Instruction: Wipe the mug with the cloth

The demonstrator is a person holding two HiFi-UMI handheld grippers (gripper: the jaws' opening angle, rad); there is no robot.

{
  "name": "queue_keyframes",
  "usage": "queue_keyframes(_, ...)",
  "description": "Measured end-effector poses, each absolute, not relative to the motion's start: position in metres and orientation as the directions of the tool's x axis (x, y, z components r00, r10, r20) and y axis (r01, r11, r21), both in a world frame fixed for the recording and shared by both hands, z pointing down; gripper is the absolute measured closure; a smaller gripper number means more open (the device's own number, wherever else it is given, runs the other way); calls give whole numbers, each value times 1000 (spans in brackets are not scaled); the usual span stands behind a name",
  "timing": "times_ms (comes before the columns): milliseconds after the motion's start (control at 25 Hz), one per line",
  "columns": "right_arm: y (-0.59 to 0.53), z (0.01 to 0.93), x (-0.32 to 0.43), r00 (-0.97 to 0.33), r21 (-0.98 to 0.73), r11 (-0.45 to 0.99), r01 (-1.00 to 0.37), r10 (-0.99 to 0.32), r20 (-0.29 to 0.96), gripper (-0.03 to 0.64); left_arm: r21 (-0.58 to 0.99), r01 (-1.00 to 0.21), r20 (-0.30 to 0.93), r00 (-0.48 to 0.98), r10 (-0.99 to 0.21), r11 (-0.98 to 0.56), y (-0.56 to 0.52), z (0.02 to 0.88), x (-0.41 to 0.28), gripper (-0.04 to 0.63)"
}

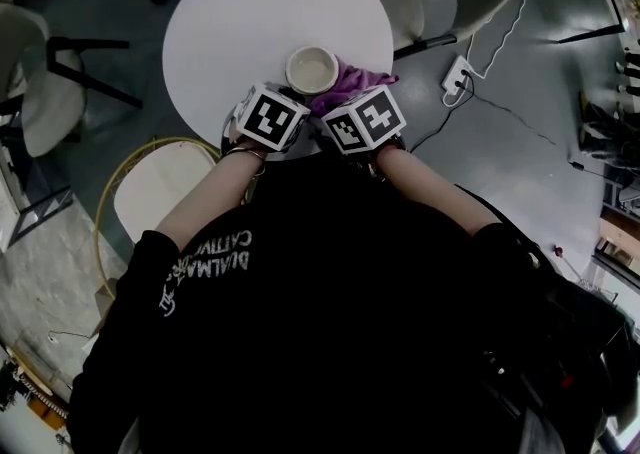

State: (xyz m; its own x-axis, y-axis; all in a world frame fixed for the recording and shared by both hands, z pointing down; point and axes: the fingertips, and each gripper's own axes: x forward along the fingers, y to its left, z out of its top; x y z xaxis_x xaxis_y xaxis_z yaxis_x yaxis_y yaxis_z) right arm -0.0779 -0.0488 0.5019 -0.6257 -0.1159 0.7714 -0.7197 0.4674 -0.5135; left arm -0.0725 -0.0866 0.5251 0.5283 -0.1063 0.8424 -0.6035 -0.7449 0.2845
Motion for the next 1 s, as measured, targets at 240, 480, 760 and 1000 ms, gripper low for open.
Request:
queue_keyframes(240,-27,495,-106,-701,-584,545,-602,-11,713,584,277,-590,828,548,-124,-758,-90,518,-78,535)
queue_keyframes(480,-18,494,-110,-695,-578,577,-577,24,719,584,269,-593,841,528,-115,-759,-83,523,-89,534)
queue_keyframes(760,-28,494,-103,-626,-482,600,-638,-40,779,584,267,-573,848,521,-93,-775,-72,525,-96,532)
queue_keyframes(1000,-48,491,-74,-541,-391,536,-748,-151,827,585,245,-542,800,582,-149,-804,-76,518,-88,529)
